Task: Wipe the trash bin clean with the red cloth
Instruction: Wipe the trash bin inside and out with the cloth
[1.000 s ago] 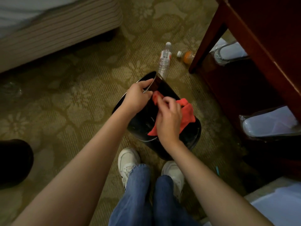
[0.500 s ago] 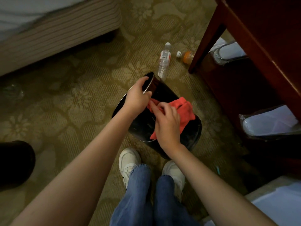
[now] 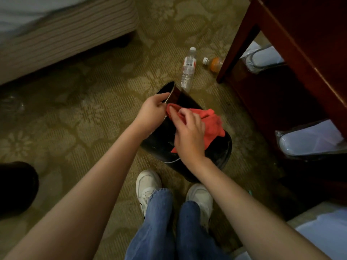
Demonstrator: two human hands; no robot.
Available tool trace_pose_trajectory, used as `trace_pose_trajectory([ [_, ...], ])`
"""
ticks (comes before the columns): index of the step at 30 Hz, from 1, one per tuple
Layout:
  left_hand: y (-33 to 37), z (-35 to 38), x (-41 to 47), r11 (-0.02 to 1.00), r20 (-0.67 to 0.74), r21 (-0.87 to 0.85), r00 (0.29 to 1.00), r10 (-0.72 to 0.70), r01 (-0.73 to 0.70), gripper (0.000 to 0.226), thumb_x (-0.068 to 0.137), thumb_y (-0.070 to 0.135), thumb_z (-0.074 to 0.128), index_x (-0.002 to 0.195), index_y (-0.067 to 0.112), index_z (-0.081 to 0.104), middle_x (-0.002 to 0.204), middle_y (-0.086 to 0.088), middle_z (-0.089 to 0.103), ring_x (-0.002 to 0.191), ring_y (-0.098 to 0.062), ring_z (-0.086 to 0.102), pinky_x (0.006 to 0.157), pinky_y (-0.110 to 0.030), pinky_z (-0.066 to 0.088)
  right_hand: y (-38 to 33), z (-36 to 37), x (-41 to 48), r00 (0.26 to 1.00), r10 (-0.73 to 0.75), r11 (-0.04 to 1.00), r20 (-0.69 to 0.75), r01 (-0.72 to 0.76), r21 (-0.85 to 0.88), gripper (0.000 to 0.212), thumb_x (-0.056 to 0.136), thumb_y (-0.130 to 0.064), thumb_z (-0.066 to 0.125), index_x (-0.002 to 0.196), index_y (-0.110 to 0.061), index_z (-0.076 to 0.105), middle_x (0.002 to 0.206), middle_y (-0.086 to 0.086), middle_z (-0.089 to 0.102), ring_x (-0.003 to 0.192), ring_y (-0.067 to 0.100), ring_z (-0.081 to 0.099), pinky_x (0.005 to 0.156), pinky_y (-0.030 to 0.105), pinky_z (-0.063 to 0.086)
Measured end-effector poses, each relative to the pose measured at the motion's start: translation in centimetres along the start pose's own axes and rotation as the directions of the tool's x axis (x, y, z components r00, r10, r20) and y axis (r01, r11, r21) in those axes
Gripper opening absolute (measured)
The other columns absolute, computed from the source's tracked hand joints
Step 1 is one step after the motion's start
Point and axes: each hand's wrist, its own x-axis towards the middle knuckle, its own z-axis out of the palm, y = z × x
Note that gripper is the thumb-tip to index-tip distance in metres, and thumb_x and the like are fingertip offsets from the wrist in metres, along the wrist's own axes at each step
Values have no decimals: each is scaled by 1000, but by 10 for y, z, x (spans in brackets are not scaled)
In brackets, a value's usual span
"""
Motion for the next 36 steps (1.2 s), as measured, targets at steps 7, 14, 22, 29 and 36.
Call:
trace_pose_trajectory([
  [7,2,3,-4,1000,115,16,993,-8,6,42,97,-1,40,138,9,45,107,5,57,83,2,51,66,3,38,19,-14,61,959,271,962,82,-272,5,48,91,-5,45,134,-22,51,119,3,50,109,25,44,91,40,41],
  [14,9,5,3,998,83,-46,996,-38,42,42,97,-5,36,138,5,44,83,-2,58,58,3,58,61,-7,46,11,-13,-6,991,-121,992,52,120,35,52,81,-7,40,130,-16,55,112,9,56,99,25,46,79,39,41],
  [22,8,-2,11,986,136,-143,988,-70,89,42,97,-4,32,134,9,49,111,-2,62,96,-5,59,78,-8,47,13,-12,40,999,38,998,28,-37,-52,51,88,-6,46,136,-23,49,119,6,53,103,26,48,82,37,39],
  [29,2,10,8,996,134,-74,989,64,-54,39,96,-8,34,131,-2,50,122,-7,59,112,-7,52,88,-6,42,21,-15,31,1000,-3,999,-30,4,33,49,88,-7,37,134,-17,52,114,9,55,100,29,49,83,46,45],
  [36,7,9,3,997,115,-60,992,49,-42,38,96,-8,35,131,-3,49,116,-6,58,102,-3,58,83,-8,47,20,-13,36,999,46,999,-29,-45,9,50,87,-9,37,134,-19,52,115,7,55,101,27,49,84,40,43],
])
